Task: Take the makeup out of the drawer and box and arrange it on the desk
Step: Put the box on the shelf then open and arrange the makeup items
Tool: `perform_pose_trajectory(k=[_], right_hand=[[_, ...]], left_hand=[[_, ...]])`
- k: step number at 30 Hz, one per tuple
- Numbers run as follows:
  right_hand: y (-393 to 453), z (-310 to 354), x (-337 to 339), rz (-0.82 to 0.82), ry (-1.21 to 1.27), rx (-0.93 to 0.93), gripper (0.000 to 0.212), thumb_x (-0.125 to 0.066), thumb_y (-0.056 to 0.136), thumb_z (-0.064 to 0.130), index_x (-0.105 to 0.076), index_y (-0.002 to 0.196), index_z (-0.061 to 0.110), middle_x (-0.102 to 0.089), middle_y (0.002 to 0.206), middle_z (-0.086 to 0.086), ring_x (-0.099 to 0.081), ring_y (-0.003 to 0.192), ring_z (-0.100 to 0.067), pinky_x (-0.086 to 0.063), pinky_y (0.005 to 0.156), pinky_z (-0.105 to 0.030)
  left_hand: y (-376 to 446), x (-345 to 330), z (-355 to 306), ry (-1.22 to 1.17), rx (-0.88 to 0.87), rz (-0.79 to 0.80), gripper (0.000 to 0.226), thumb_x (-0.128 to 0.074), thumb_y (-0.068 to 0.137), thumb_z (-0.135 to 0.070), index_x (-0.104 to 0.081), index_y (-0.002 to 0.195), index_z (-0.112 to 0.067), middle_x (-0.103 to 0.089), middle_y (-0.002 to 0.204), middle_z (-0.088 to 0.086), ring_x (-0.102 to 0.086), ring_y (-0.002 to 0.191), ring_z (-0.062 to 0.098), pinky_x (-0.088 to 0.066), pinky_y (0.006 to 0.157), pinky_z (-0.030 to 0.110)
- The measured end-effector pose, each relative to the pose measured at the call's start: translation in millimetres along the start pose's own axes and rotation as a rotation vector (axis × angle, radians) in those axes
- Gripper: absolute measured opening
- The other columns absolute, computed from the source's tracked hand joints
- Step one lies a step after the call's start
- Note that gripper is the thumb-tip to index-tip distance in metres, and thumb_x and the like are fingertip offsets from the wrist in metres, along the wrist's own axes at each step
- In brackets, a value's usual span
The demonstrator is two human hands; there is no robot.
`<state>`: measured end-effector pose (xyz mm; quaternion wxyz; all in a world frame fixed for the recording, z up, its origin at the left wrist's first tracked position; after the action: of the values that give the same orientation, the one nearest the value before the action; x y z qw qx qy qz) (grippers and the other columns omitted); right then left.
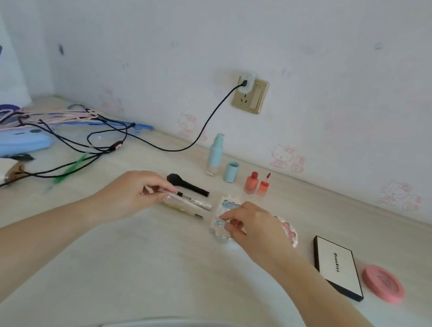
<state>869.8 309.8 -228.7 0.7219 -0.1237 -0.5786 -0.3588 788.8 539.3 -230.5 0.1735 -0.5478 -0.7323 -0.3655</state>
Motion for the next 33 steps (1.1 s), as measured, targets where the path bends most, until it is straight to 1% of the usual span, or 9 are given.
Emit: perform_pose_trajectory(k=[5, 7, 10, 14, 18, 21, 25, 28, 33], right_hand=[[18, 29, -21, 0.011, -0.023, 0.016, 0.016, -0.057, 0.089, 0.032, -0.066, 0.100, 0.026, -0.054, 0.087, 0.011, -0.055, 0.094, -0.012, -0.044, 0.080, -0.027], [23, 34, -29, -0.001, -0.042, 0.000, 0.015, -0.060, 0.087, 0.037, -0.067, 0.094, 0.025, -0.053, 0.088, 0.011, -0.053, 0.095, -0.012, -0.042, 0.081, -0.026], [29, 40, -39, -0.004, -0.077, -0.017, 0.019, -0.061, 0.085, 0.042, -0.068, 0.092, 0.025, -0.058, 0.101, 0.006, -0.051, 0.103, -0.016, -0.037, 0.088, -0.028], [33, 46, -50, 0.025, -0.170, 0.000, 0.022, -0.057, 0.086, 0.045, -0.068, 0.096, 0.028, -0.055, 0.111, 0.007, -0.046, 0.111, -0.016, -0.030, 0.092, -0.028], [35, 47, -54, 0.025, -0.198, 0.024, 0.021, -0.057, 0.086, 0.043, -0.067, 0.098, 0.029, -0.054, 0.111, 0.007, -0.047, 0.111, -0.018, -0.030, 0.094, -0.030], [35, 44, -56, -0.005, -0.189, 0.036, 0.019, -0.059, 0.085, 0.042, -0.068, 0.095, 0.028, -0.057, 0.108, 0.006, -0.049, 0.108, -0.020, -0.033, 0.093, -0.031], [31, 42, -59, -0.001, -0.162, 0.032, 0.021, -0.059, 0.085, 0.041, -0.067, 0.098, 0.028, -0.057, 0.109, 0.004, -0.051, 0.108, -0.021, -0.036, 0.095, -0.031], [28, 40, -50, -0.057, -0.073, -0.003, 0.030, -0.062, 0.085, 0.039, -0.065, 0.112, 0.025, -0.055, 0.116, 0.002, -0.048, 0.113, -0.020, -0.033, 0.092, -0.025], [21, 20, -20, -0.216, 0.308, -0.260, 0.063, -0.066, 0.084, 0.032, -0.036, 0.139, 0.026, -0.031, 0.146, 0.004, -0.029, 0.136, -0.014, -0.024, 0.100, -0.023]], left_hand=[[-18, 22, 39, 0.099, 0.075, -0.045, 0.023, -0.072, 0.080, -0.015, -0.066, 0.075, -0.037, -0.065, 0.090, -0.021, -0.059, 0.081, -0.001, -0.039, 0.068, 0.007], [-23, 26, 47, 0.156, 0.055, -0.026, 0.022, -0.073, 0.079, -0.015, -0.064, 0.077, -0.035, -0.067, 0.082, -0.010, -0.057, 0.088, -0.003, -0.037, 0.071, 0.004], [-24, 30, 57, 0.224, 0.010, -0.030, 0.030, -0.074, 0.078, -0.016, -0.060, 0.076, -0.042, -0.066, 0.081, -0.008, -0.053, 0.092, 0.000, -0.038, 0.074, 0.005], [-22, 28, 71, 0.270, 0.017, 0.015, 0.034, -0.074, 0.078, -0.022, -0.055, 0.075, -0.050, -0.063, 0.085, -0.007, -0.058, 0.082, 0.005, -0.044, 0.075, 0.015], [-22, 26, 75, 0.290, 0.027, 0.023, 0.030, -0.073, 0.079, -0.027, -0.056, 0.074, -0.051, -0.062, 0.085, -0.010, -0.059, 0.083, 0.004, -0.048, 0.077, 0.022], [-21, 25, 77, 0.258, 0.050, 0.036, 0.027, -0.072, 0.079, -0.025, -0.059, 0.077, -0.049, -0.062, 0.087, -0.007, -0.059, 0.084, 0.005, -0.048, 0.078, 0.020], [-20, 25, 81, 0.255, 0.095, 0.040, 0.019, -0.073, 0.079, -0.021, -0.064, 0.087, -0.035, -0.061, 0.091, -0.004, -0.058, 0.086, 0.007, -0.039, 0.075, 0.006], [-20, 26, 77, 0.228, 0.105, -0.004, 0.031, -0.074, 0.078, -0.021, -0.061, 0.105, -0.031, -0.059, 0.097, -0.004, -0.053, 0.088, 0.007, -0.034, 0.074, 0.006], [-7, 1, 28, -0.018, 0.079, -0.072, 0.050, -0.068, 0.083, -0.019, -0.048, 0.129, -0.025, -0.056, 0.112, -0.006, -0.054, 0.103, 0.005, -0.038, 0.077, 0.006]])
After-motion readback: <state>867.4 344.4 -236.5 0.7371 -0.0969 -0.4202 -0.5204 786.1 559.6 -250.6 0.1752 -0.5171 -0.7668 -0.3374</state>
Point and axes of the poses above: each hand's wrist, its own y-axis towards the middle knuckle, its own x-axis out of the back of the hand, z = x × y, the point moved 4 cm from there along y, towards the middle knuckle
